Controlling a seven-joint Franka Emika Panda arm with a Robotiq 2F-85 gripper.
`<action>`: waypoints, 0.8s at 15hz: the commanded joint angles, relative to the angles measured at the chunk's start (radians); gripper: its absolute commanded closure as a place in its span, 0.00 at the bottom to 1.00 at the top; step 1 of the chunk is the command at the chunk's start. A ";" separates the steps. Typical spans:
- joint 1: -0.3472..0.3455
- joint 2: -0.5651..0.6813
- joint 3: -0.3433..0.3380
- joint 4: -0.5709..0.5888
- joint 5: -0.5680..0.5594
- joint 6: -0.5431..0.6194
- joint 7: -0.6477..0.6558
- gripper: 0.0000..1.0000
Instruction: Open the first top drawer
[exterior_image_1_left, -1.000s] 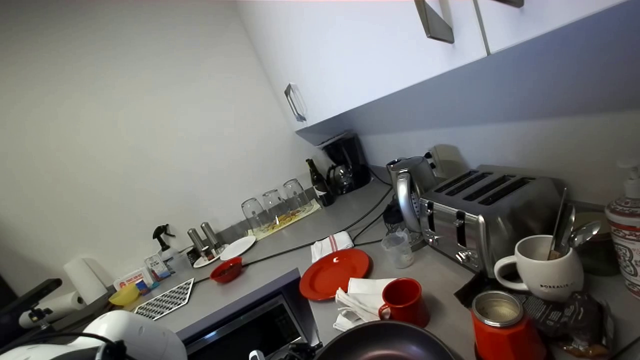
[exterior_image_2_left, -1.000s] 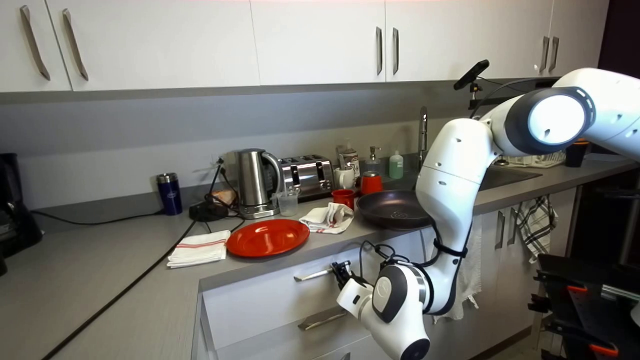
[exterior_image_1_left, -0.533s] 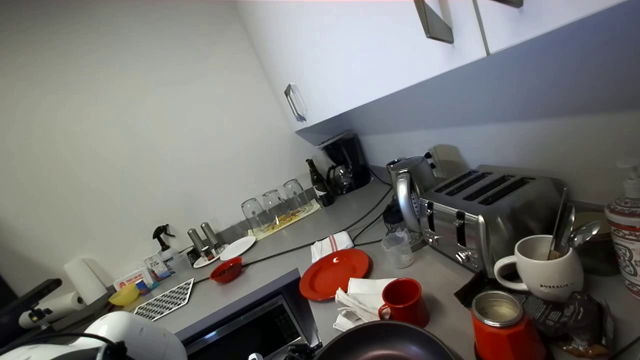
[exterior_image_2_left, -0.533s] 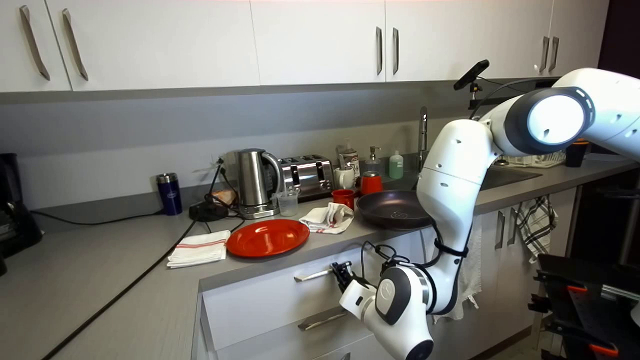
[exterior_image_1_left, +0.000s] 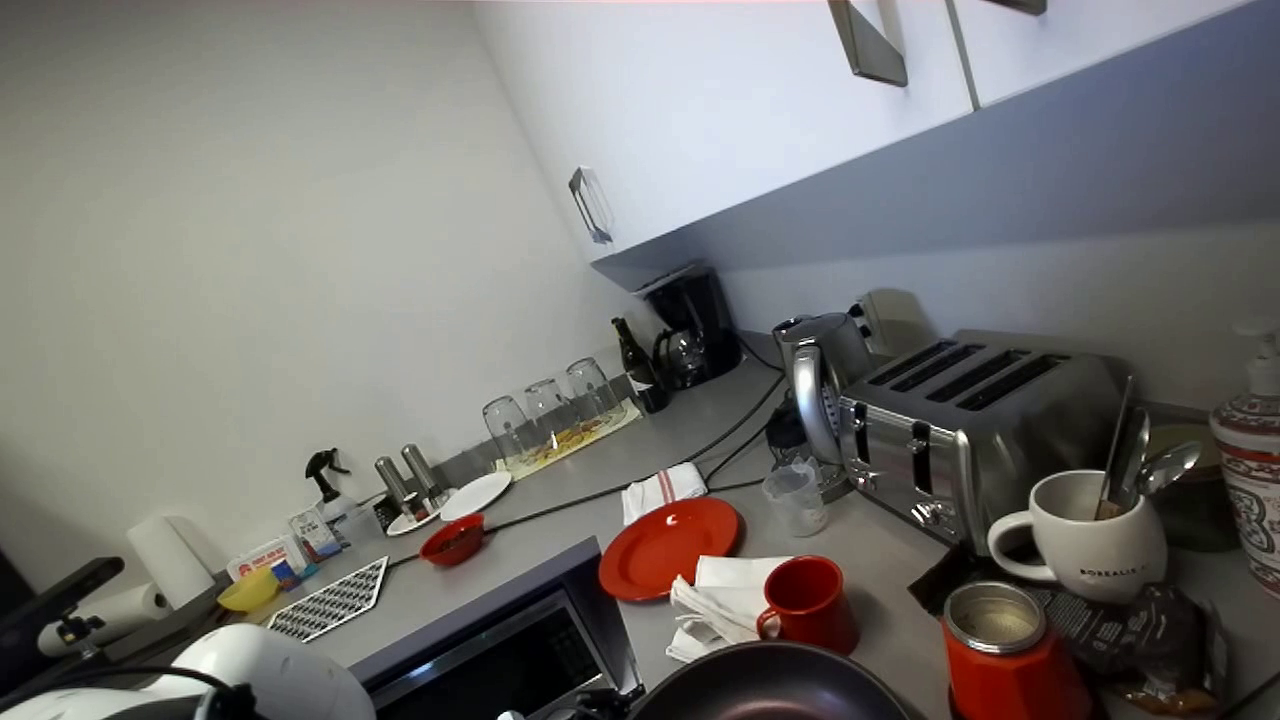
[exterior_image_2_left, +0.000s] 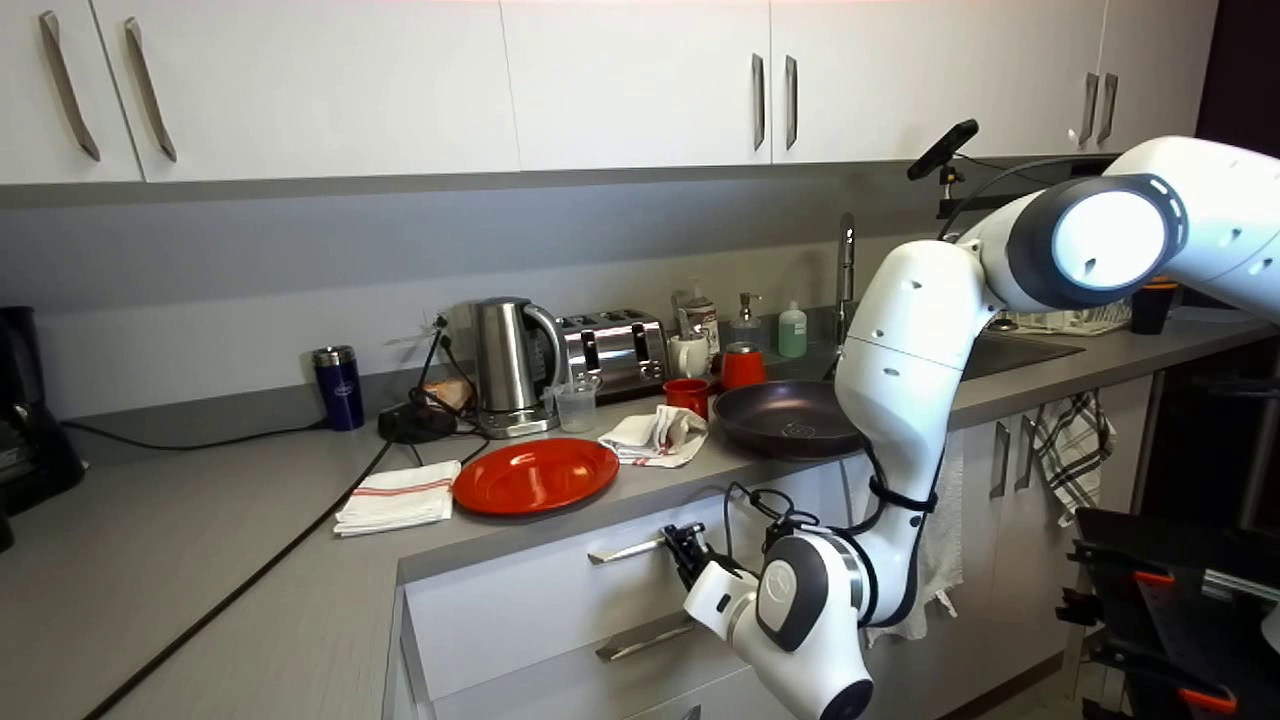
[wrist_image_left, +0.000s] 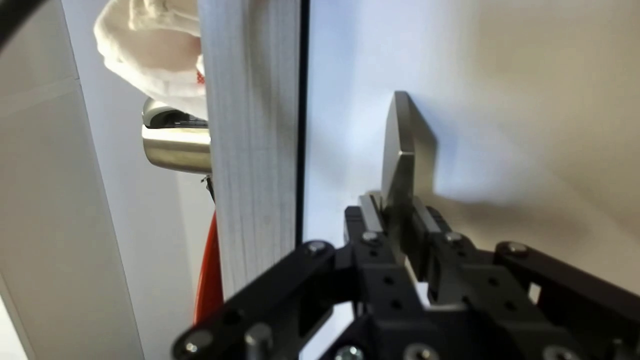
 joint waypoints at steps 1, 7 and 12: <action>0.054 0.015 0.033 -0.081 -0.059 -0.007 0.019 0.93; 0.050 0.014 0.031 -0.114 -0.102 -0.033 0.039 0.93; 0.045 0.009 0.031 -0.138 -0.133 -0.051 0.065 0.93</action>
